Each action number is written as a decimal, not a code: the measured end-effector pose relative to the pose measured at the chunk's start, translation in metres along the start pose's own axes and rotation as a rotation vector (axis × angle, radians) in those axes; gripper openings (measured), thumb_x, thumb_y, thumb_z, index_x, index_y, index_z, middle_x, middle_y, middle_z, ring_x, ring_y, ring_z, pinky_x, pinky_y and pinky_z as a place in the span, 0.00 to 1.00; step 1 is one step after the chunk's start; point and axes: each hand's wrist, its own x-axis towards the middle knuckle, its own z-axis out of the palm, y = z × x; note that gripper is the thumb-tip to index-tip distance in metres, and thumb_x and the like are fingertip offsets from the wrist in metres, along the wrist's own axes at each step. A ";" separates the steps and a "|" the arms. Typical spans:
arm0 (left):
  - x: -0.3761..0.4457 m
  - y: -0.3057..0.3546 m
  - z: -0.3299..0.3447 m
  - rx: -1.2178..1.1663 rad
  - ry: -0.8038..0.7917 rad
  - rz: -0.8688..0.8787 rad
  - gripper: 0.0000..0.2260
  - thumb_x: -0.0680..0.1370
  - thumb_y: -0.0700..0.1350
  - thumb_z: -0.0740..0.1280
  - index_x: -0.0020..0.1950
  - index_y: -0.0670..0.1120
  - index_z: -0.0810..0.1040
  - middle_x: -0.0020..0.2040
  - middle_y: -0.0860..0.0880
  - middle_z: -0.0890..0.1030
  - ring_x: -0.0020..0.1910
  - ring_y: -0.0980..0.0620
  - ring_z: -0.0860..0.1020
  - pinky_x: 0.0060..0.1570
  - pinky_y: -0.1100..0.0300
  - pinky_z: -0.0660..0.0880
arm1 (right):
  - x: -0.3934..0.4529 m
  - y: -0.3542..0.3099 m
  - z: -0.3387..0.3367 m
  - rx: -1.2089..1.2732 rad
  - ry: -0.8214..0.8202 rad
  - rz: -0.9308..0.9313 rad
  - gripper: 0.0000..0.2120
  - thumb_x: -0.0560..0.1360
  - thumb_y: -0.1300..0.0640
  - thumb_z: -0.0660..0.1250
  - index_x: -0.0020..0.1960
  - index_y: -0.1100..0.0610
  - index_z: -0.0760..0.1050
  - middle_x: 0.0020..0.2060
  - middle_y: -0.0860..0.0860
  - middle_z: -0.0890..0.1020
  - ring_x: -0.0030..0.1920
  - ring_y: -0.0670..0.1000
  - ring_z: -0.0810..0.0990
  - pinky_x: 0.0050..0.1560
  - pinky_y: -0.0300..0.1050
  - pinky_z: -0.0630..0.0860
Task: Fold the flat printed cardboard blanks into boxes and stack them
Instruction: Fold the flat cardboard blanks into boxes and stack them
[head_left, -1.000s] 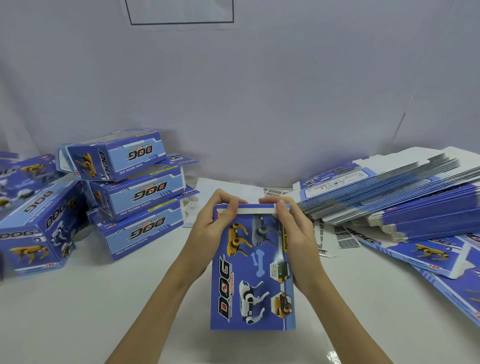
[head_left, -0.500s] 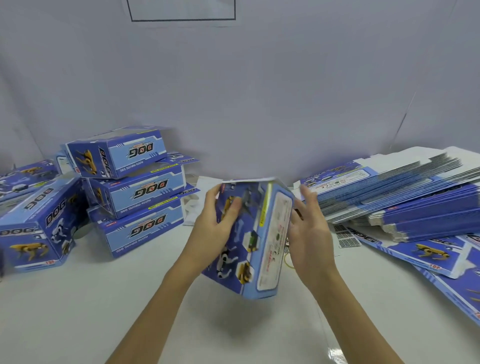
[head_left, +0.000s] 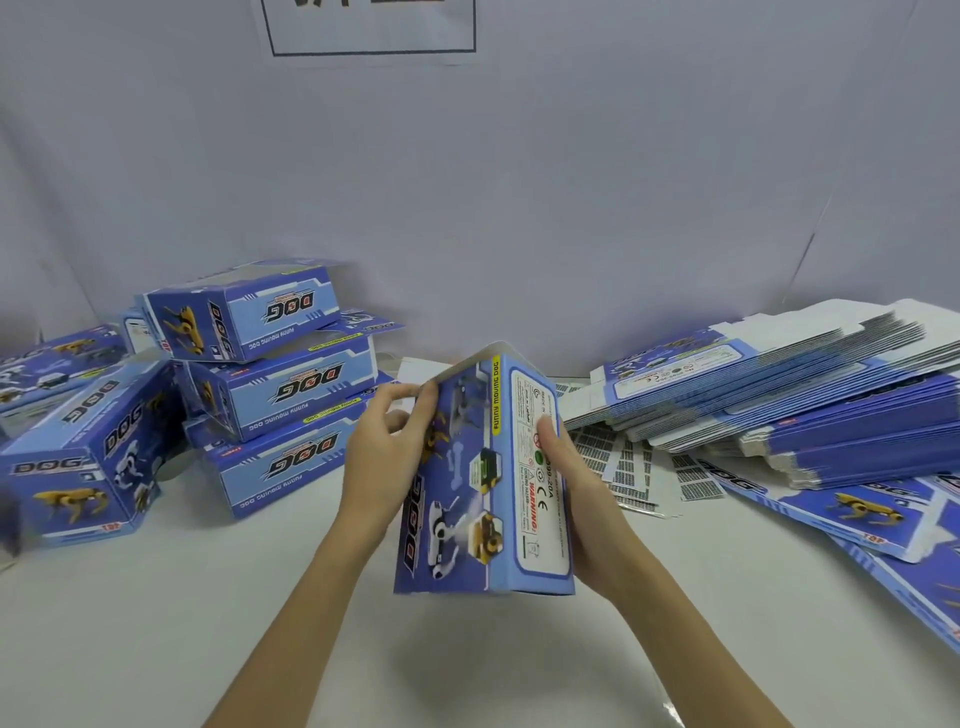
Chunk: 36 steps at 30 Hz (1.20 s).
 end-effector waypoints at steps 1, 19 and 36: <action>0.000 0.001 -0.002 0.027 0.028 -0.002 0.17 0.80 0.65 0.65 0.53 0.52 0.79 0.41 0.51 0.87 0.42 0.51 0.87 0.50 0.40 0.83 | 0.000 0.000 -0.001 0.004 -0.001 0.026 0.26 0.75 0.34 0.69 0.67 0.47 0.76 0.50 0.54 0.89 0.44 0.55 0.90 0.38 0.45 0.85; -0.005 0.013 0.010 0.429 -0.176 0.083 0.50 0.66 0.85 0.53 0.83 0.60 0.57 0.74 0.55 0.62 0.71 0.55 0.67 0.58 0.61 0.71 | 0.014 0.013 0.008 -0.004 0.181 -0.160 0.23 0.78 0.35 0.61 0.69 0.43 0.78 0.60 0.52 0.87 0.60 0.55 0.87 0.62 0.59 0.83; -0.005 0.008 0.002 -0.579 -0.335 -0.310 0.23 0.79 0.64 0.65 0.69 0.53 0.82 0.59 0.46 0.86 0.54 0.45 0.87 0.47 0.49 0.85 | 0.007 0.005 0.005 0.039 0.087 -0.105 0.29 0.78 0.37 0.71 0.77 0.41 0.71 0.67 0.47 0.84 0.65 0.53 0.84 0.63 0.54 0.83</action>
